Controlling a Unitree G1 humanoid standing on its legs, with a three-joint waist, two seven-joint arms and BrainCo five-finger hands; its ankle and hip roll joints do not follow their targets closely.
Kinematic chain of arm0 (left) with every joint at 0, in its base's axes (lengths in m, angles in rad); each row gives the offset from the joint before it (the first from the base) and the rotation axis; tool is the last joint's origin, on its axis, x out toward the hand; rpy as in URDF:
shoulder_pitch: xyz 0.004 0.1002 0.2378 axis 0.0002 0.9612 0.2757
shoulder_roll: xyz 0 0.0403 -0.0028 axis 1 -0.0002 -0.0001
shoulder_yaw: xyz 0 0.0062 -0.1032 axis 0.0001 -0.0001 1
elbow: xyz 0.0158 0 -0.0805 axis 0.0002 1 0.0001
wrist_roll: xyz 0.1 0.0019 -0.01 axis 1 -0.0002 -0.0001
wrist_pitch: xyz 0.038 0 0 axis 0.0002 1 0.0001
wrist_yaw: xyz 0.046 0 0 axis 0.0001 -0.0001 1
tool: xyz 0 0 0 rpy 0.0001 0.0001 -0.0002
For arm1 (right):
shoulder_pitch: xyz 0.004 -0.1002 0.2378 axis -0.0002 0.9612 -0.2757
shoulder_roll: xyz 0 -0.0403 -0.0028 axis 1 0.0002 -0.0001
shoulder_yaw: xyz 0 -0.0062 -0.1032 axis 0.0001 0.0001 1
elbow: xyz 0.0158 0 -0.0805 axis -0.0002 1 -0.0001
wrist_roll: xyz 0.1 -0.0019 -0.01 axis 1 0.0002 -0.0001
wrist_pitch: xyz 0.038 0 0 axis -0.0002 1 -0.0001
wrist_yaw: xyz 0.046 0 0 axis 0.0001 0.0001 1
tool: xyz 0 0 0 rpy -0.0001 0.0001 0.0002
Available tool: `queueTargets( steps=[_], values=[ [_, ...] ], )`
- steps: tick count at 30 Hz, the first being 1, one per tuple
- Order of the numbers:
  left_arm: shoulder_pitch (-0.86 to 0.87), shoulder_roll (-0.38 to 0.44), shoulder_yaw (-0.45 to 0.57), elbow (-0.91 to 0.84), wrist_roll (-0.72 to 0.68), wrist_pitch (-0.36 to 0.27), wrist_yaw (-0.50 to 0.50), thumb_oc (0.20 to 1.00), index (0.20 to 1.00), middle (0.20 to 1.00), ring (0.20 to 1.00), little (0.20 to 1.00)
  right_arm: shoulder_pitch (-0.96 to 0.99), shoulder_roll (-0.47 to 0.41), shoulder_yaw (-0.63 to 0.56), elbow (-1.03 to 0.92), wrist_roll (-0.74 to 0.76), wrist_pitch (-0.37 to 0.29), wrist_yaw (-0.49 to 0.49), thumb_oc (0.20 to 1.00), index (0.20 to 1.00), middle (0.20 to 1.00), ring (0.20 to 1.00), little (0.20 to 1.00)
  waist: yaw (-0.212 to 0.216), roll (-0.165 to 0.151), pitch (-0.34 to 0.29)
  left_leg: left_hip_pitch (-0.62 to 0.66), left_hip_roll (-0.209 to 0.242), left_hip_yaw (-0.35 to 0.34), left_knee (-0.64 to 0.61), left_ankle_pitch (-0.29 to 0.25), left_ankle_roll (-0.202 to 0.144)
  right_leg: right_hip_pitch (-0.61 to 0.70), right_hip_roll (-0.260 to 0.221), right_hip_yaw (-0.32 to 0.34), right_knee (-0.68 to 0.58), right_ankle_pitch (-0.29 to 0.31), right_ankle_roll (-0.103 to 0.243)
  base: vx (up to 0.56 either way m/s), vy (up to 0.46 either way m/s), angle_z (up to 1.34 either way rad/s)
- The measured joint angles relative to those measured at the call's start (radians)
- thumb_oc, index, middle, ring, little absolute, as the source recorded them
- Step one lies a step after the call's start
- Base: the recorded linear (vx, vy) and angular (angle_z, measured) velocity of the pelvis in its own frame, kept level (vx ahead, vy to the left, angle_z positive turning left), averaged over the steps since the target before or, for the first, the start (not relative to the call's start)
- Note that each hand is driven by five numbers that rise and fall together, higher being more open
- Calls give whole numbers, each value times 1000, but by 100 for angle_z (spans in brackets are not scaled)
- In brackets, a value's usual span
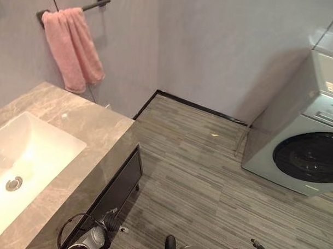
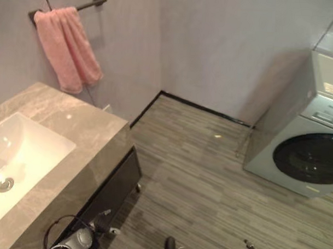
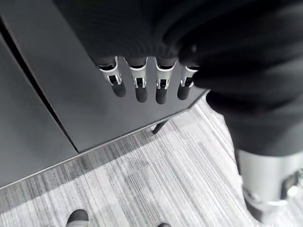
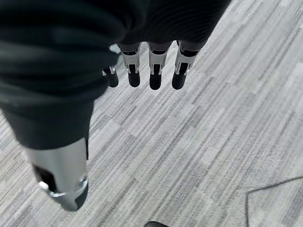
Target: Put brush and paste in cup on sink, flatten towel.
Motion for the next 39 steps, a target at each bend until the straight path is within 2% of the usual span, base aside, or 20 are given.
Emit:
queueTargets(
  steps=[1,5,6,8,10,12,13,16,19,20,22,23,25,28,30,33,34,37,38,39],
  values=[
    [-5,-13,0,9,-2,1,2,1000,1000,1000,1000,1000,3,-2,-1,11,-2,0,0,1000,1000,1000,1000,1000,2,3,3,-1,-39,-96,-78,2,3,-3,-4,35,-10,3,-4,112,94,-57],
    [-10,-20,-1,15,-7,0,7,1000,1000,1000,1000,1000,9,2,-1,22,-11,1,2,1000,1000,1000,1000,1000,7,9,2,-18,-54,-103,-240,29,13,0,-4,38,-26,5,-8,158,123,-26],
    [-10,-21,-14,19,-9,0,7,1000,1000,1000,1000,1000,4,3,-1,42,-12,1,1,1000,1000,1000,1000,1000,10,8,3,-12,-72,-141,-307,40,-2,-3,-4,57,-25,5,-8,153,153,-35],
    [-4,-24,-30,19,-9,-1,6,1000,1000,1000,1000,1000,-18,-6,-2,48,-15,2,1,1000,1000,1000,1000,1000,12,30,3,-9,-100,-191,-336,46,10,-24,-2,91,-12,6,-4,172,200,-58],
    [-3,-27,-30,19,-9,-1,6,1000,1000,1000,1000,1000,-34,-11,-8,46,-18,1,1,1000,1000,1000,1000,1000,9,61,3,35,-117,-191,-380,62,49,-24,2,125,-8,9,15,188,226,-58],
    [-3,-27,-30,16,-9,-1,6,1000,1000,1000,1000,1000,-35,-10,-10,49,-19,1,2,1000,1000,1000,1000,1000,11,75,3,55,-125,-180,-405,80,65,-28,-1,147,-1,3,27,159,196,-63],
    [17,-30,-29,-14,-10,-14,2,1000,1000,1000,1000,1000,-43,-4,-9,51,-21,2,3,1000,1000,1000,1000,1000,17,105,-4,57,-125,-98,-400,103,90,-39,-27,142,35,-20,64,180,230,-67],
    [35,-39,-32,-21,-11,-18,-1,1000,1000,1000,1000,1000,-46,20,-10,53,-19,9,4,1000,1000,1000,1000,1000,11,86,-19,76,-165,-75,-408,93,101,-79,-59,168,78,-26,91,119,179,-42],
    [31,-46,-42,-34,-11,-22,-2,1000,1000,1000,1000,1000,-58,23,-1,36,-20,9,4,1000,1000,1000,1000,1000,11,90,-25,72,-180,-68,-411,87,112,-90,-68,182,69,-17,106,67,125,-33],
    [22,-52,-51,-51,-10,-28,-1,1000,1000,1000,1000,1000,-57,27,0,-11,-22,8,5,1000,1000,1000,1000,1000,9,90,-31,78,-191,-31,-419,85,150,-96,-68,206,78,5,132,16,38,-35],
    [17,-52,-55,-52,-10,-28,0,1000,1000,1000,1000,1000,-67,28,6,-25,-29,9,5,1000,1000,1000,1000,1000,12,82,-27,86,-186,-9,-420,85,149,-104,-64,217,84,16,146,7,1,-57],
    [16,-40,-58,-49,-9,-23,2,1000,1000,1000,1000,1000,-83,33,35,-57,-41,7,6,1000,1000,1000,1000,1000,16,69,-20,98,-179,37,-420,75,144,-115,-50,204,75,50,147,35,-24,-83],
    [13,-14,-58,-49,-8,-23,2,1000,1000,1000,1000,1000,-99,38,65,-91,-52,-5,6,1000,1000,1000,1000,1000,17,44,-8,110,-173,74,-427,73,140,-124,-56,126,78,44,151,37,-35,-64],
    [7,-4,-58,-49,-7,-20,2,1000,1000,1000,1000,1000,-58,39,67,-84,-55,-4,5,1000,1000,1000,1000,1000,10,19,-7,110,-165,60,-416,64,131,-109,-65,46,68,25,116,4,-89,6],
    [4,-4,-58,-46,-7,-17,1,1000,1000,1000,1000,1000,-44,35,78,-67,-60,-1,7,1000,1000,1000,1000,1000,12,22,0,108,-148,49,-397,62,120,-92,-51,35,53,24,108,6,-186,16],
    [-11,19,-32,-60,-11,-23,0,1000,1000,1000,1000,1000,-5,12,89,-123,-79,-7,11,1000,1000,1000,1000,1000,32,30,20,86,-103,26,-310,25,84,-77,-17,29,78,-6,67,19,-218,14],
    [-11,30,-19,-59,-18,-23,-1,1000,1000,1000,1000,1000,11,-13,64,-155,-76,-18,18,1000,1000,1000,1000,1000,33,35,32,82,-89,12,-283,15,71,-80,-7,25,99,-23,47,10,-164,13],
    [-7,43,-13,-57,-19,-23,-1,1000,1000,1000,1000,1000,22,-62,12,-211,-34,-23,26,1000,1000,1000,1000,1000,33,44,45,33,-67,-12,-185,-2,49,-102,6,30,142,-58,28,32,-165,7],
    [-11,43,-8,-49,-19,-23,-1,1000,1000,1000,1000,1000,22,-70,-8,-226,-26,-23,27,1000,1000,1000,1000,1000,30,40,54,7,-63,-31,-136,14,25,-105,6,32,151,-63,23,60,-155,4],
    [-14,44,4,-38,-19,-22,-1,1000,1000,1000,1000,1000,24,-77,-25,-248,-9,-24,27,1000,1000,1000,1000,1000,30,15,70,-32,-62,-60,-45,63,-38,-90,1,32,146,-66,14,100,-185,4]
  ],
)
